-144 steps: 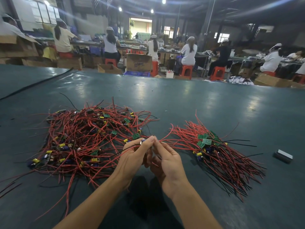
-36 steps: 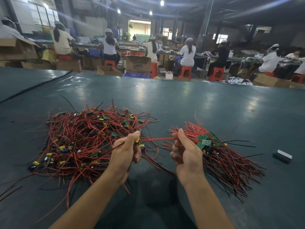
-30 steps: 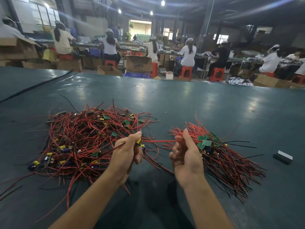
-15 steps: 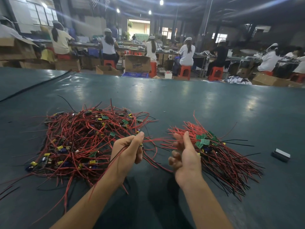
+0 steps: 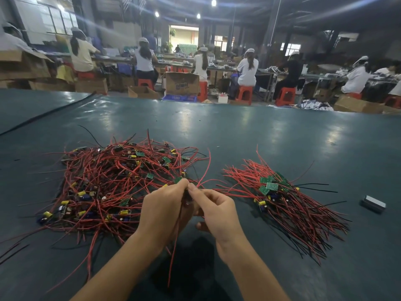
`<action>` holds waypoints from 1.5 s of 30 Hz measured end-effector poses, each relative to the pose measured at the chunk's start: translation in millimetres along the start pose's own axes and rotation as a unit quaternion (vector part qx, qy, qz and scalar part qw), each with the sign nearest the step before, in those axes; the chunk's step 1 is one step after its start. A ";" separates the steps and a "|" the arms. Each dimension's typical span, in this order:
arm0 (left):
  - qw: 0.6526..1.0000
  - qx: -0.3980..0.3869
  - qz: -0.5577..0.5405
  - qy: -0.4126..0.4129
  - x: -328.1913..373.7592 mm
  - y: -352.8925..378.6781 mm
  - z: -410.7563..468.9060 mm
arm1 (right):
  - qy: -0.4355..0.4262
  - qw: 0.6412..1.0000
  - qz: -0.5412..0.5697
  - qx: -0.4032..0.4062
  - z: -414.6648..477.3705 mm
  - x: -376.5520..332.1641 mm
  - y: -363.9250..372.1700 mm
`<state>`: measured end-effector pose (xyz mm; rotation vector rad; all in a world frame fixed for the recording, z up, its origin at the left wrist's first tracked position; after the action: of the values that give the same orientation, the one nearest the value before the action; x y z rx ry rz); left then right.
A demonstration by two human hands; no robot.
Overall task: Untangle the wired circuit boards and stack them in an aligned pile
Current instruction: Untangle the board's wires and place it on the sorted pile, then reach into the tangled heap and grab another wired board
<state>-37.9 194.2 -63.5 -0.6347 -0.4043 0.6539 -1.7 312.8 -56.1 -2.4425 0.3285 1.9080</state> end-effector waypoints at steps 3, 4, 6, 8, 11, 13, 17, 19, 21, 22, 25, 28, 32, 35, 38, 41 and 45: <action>0.999 -0.029 -0.034 0.006 1.8 0.6 1.0 | -0.012 0.999 0.028 0.030 1.1 -1.7 -1.1; 0.998 -0.039 -0.057 0.010 1.6 1.1 1.1 | -0.018 0.998 0.035 0.040 1.8 -2.9 -2.3; 0.993 -0.063 -0.099 0.020 0.0 2.8 1.3 | -0.026 0.997 0.055 0.057 2.9 -4.4 -4.5; 0.989 -0.078 -0.123 0.024 -2.1 3.3 1.9 | -0.026 0.995 0.076 0.063 3.4 -6.6 -6.7; 0.986 -0.075 -0.147 0.011 -3.4 4.3 2.8 | -0.025 0.992 0.105 0.060 3.0 -14.1 -13.2; 0.988 -0.062 -0.145 0.001 -3.6 5.3 2.1 | -0.025 0.987 0.144 0.063 2.2 -25.3 -22.3; 0.992 -0.050 -0.115 -0.010 -5.1 7.4 -1.0 | -0.068 0.988 0.067 0.122 -0.4 -63.2 -50.5; 0.994 -0.050 -0.095 -0.017 -6.3 9.5 -3.3 | -0.131 0.969 -0.089 0.187 -0.3 -83.6 -66.8; 0.997 -0.039 -0.062 -0.022 -8.4 11.5 -4.9 | -0.186 0.907 -0.270 0.265 1.1 -98.0 -80.2; 0.998 -0.032 -0.046 -0.027 -9.9 12.3 -5.4 | -0.188 0.866 -0.351 0.302 2.5 -100.8 -85.5; 0.998 -0.029 -0.021 -0.047 -17.6 14.1 -5.6 | -0.146 0.767 -0.499 0.375 8.4 -93.8 -96.6; 0.995 -0.050 0.020 -0.079 -30.2 18.8 -7.4 | -0.110 0.730 -0.555 0.382 19.0 -76.5 -104.6; 0.972 -0.165 0.049 -0.157 -41.2 29.0 -12.6 | -0.082 0.688 -0.611 0.384 30.9 -59.2 -110.0; 0.960 -0.218 0.063 -0.161 -46.4 35.3 -14.9 | -0.092 0.677 -0.615 0.393 33.5 -51.6 -106.5; 0.961 -0.216 0.061 -0.158 -47.8 36.5 -15.0 | -0.160 0.710 -0.566 0.388 31.2 -44.6 -85.0; 0.965 -0.201 0.049 -0.163 -47.6 36.0 -15.2 | -0.228 0.762 -0.526 0.300 31.4 -27.5 -44.8; 0.967 -0.195 0.045 -0.154 -49.5 33.9 -16.0 | -0.234 0.775 -0.572 0.134 44.7 0.7 3.8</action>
<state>-80.1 175.5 -105.0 -0.9334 -0.8106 0.7711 -45.0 315.6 -67.6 -1.2701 -0.6989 1.5455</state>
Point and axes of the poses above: each hand's wrist, its own z-axis towards the middle knuckle, its own y-axis out of the palm, x = y × z, the point moved 1 cm from there along z, towards the middle knuckle, and after that the axes turned 8 degrees about y, right-handed, at the moved point
